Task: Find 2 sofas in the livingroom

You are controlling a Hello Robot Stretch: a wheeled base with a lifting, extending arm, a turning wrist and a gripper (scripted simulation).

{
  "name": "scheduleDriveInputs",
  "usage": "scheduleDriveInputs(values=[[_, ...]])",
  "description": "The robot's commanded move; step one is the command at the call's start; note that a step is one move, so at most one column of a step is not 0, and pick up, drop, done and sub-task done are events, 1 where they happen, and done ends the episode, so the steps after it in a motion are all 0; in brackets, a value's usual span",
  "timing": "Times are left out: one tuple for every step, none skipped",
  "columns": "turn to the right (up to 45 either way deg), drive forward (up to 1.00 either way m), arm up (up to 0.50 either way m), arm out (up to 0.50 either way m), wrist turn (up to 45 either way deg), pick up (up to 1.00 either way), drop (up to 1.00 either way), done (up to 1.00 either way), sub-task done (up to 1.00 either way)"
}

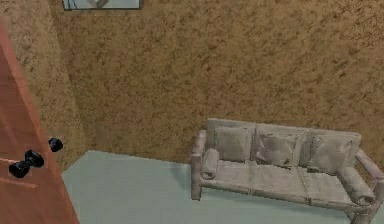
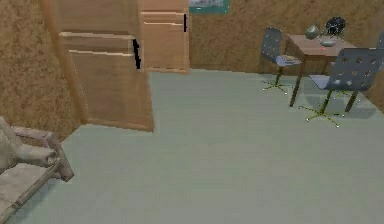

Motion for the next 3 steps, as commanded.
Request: scheduleDriveInputs(values=[[-3.0,0.00,0.00,0.00,0.0,0.00,0.00,0.00,0.00],[0.0,0.40,0.00,0.00,0.0,0.00,0.00,0.00,0.00],[39.0,0.00,0.00,0.00,0.0,0.00,0.00,0.00,0.00]])
